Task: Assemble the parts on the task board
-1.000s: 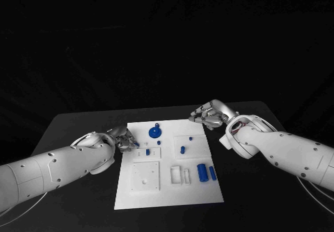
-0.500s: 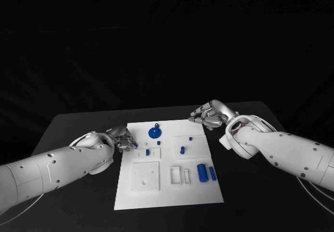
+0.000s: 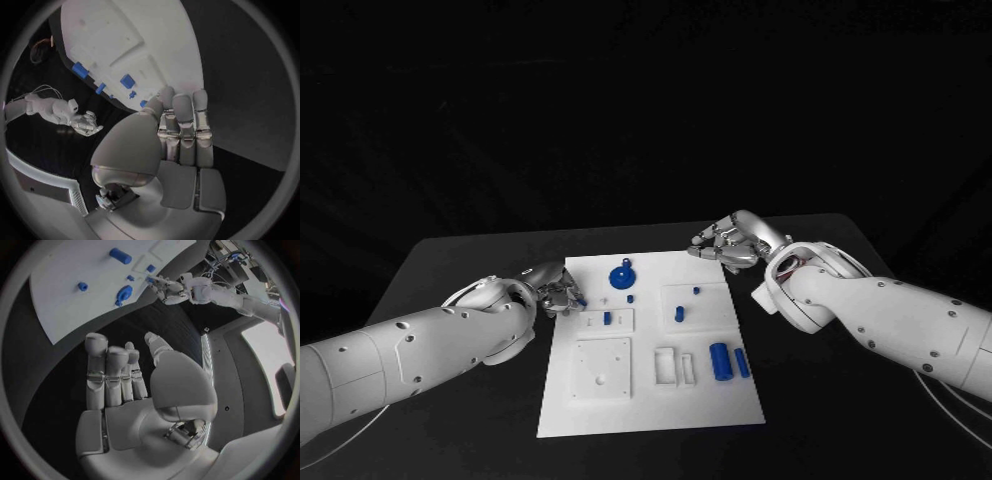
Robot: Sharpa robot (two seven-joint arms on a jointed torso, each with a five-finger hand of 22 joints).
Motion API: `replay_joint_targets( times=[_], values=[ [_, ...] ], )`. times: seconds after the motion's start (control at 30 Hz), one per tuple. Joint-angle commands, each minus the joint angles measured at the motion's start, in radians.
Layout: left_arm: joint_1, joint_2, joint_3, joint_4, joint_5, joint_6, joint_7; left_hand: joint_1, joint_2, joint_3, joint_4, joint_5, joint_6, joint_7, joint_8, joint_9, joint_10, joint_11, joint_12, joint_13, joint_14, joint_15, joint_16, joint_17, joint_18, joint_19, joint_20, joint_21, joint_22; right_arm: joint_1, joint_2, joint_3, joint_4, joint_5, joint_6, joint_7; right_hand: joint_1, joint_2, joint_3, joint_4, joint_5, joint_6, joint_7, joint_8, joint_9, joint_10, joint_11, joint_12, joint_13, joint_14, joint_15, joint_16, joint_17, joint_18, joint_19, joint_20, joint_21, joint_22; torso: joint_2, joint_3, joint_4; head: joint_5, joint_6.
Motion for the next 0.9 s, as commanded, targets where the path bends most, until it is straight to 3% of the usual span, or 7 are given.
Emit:
replay_joint_targets(
  times=[0.03, 0.27, 0.3, 0.53, 0.77, 0.9],
  values=[
    [0.000, -0.007, 0.001, 0.013, 0.102, 0.014, 0.063, -0.011, 0.000, 0.010, 0.000, 0.000, 0.055, -0.026, 0.000, 0.084, 0.049, -0.007, 0.005, -0.001, -0.001, -0.006, 0.007, 0.002, -0.013, -0.009, -0.002, 0.007, 0.022, -0.001, 0.003, 0.000, 0.005, -0.001, 0.014, 0.016, -0.001, 0.008, 0.001, -0.010, 0.003, -0.001, 0.001, -0.004, 0.000, 0.000, 0.001, 0.002, 0.000, -0.003, -0.002, 0.000, 0.000, 0.009, 0.007, 0.000, 0.002, 0.062, -0.001, 0.0009, 0.0004, 0.002, 0.003],
    [0.027, -0.030, 0.006, 0.037, 0.267, 0.134, 0.091, -0.020, -0.002, 0.027, -0.005, 0.006, 0.051, -0.027, 0.000, 0.106, 0.048, -0.008, 0.007, -0.002, -0.004, -0.005, 0.011, 0.007, -0.013, -0.017, -0.002, 0.020, 0.022, -0.001, 0.011, 0.000, 0.017, -0.023, 0.019, 0.039, 0.011, 0.015, 0.012, -0.057, 0.003, 0.001, 0.002, -0.004, -0.001, -0.001, 0.001, 0.003, 0.002, -0.003, -0.002, 0.000, 0.000, 0.009, 0.006, 0.000, 0.002, 0.062, -0.001, 0.0007, 0.0005, 0.006, 0.012],
    [0.032, -0.032, 0.007, 0.039, 0.282, 0.152, 0.093, -0.020, -0.002, 0.028, -0.005, 0.006, 0.052, -0.027, 0.000, 0.107, 0.048, -0.008, 0.007, -0.002, -0.004, -0.005, 0.011, 0.007, -0.013, -0.018, -0.002, 0.020, 0.022, -0.001, 0.013, 0.000, 0.019, -0.027, 0.019, 0.042, 0.004, 0.020, 0.016, -0.081, 0.003, 0.001, 0.002, -0.004, -0.001, -0.002, 0.001, 0.003, 0.002, -0.003, -0.002, -0.001, 0.000, 0.008, 0.006, 0.000, 0.003, 0.062, -0.001, 0.0008, 0.0002, 0.007, 0.013],
    [0.083, -0.047, 0.014, 0.051, 0.439, 0.361, 0.074, -0.028, -0.001, 0.031, -0.015, 0.015, 0.050, -0.027, 0.000, 0.118, 0.048, -0.010, 0.012, 0.001, -0.006, -0.006, 0.019, 0.014, -0.012, -0.022, -0.002, 0.031, 0.022, 0.000, 0.029, -0.002, 0.038, -0.125, 0.013, 0.086, 0.007, 0.032, 0.036, -0.175, -0.005, -0.002, 0.006, -0.004, -0.001, -0.002, 0.002, 0.003, 0.003, -0.004, -0.002, -0.003, -0.001, 0.007, 0.003, 0.000, 0.006, 0.062, -0.002, 0.0022, -0.0017, 0.018, 0.025],
    [0.126, -0.048, 0.016, 0.061, 0.595, 0.570, 0.010, -0.042, 0.004, 0.029, -0.025, 0.018, 0.047, -0.028, 0.000, 0.134, 0.048, -0.009, 0.014, 0.003, -0.010, -0.006, 0.024, 0.020, -0.013, -0.027, -0.002, 0.040, 0.021, 0.000, 0.051, -0.016, 0.063, -0.236, 0.003, 0.121, 0.013, 0.043, 0.039, -0.238, -0.012, -0.013, 0.011, -0.004, -0.001, -0.004, 0.005, 0.002, 0.002, -0.006, 0.000, -0.006, -0.005, 0.007, -0.001, 0.001, 0.005, 0.062, -0.003, 0.0017, -0.0007, 0.027, 0.037],
    [0.138, -0.043, 0.016, 0.066, 0.681, 0.679, -0.028, -0.045, 0.006, 0.028, -0.028, 0.022, 0.044, -0.029, 0.000, 0.147, 0.048, -0.009, 0.016, 0.005, -0.012, -0.006, 0.028, 0.023, -0.014, -0.030, -0.002, 0.042, 0.021, 0.000, 0.065, -0.027, 0.079, -0.310, -0.007, 0.139, 0.027, 0.045, 0.043, -0.268, -0.026, -0.020, 0.015, -0.004, -0.001, -0.006, 0.007, -0.001, -0.001, -0.009, 0.002, -0.010, -0.009, 0.006, -0.004, 0.002, 0.002, 0.061, -0.003, 0.0022, -0.0001, 0.033, 0.044]
  ],
)
